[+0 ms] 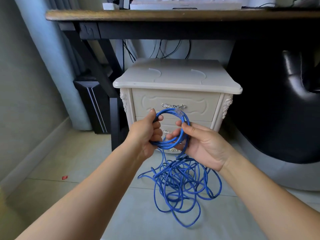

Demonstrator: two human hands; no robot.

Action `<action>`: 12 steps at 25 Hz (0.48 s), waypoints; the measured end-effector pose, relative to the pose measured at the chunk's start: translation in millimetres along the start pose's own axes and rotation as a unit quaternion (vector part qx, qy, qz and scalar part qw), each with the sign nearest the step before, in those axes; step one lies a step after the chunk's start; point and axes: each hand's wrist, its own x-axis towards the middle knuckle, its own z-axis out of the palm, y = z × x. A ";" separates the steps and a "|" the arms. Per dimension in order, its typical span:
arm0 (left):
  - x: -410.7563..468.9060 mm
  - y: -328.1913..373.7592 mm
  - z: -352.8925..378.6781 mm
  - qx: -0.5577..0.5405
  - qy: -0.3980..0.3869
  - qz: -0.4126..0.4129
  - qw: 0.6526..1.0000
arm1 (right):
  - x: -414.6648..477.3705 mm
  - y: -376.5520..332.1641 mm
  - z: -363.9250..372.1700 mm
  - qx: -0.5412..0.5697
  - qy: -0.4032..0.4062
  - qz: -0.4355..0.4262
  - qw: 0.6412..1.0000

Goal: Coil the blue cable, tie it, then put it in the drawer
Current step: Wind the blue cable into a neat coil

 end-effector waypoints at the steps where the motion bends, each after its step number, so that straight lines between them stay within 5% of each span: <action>1: 0.0 -0.3 -0.4 -0.004 -0.010 -0.001 1.000 | 1.9 -0.3 1.1 0.021 0.013 -0.001 1.000; 12: 6.1 -0.4 -10.1 0.032 -0.089 0.031 0.995 | 26.9 -3.8 5.5 -0.090 0.137 -0.011 0.986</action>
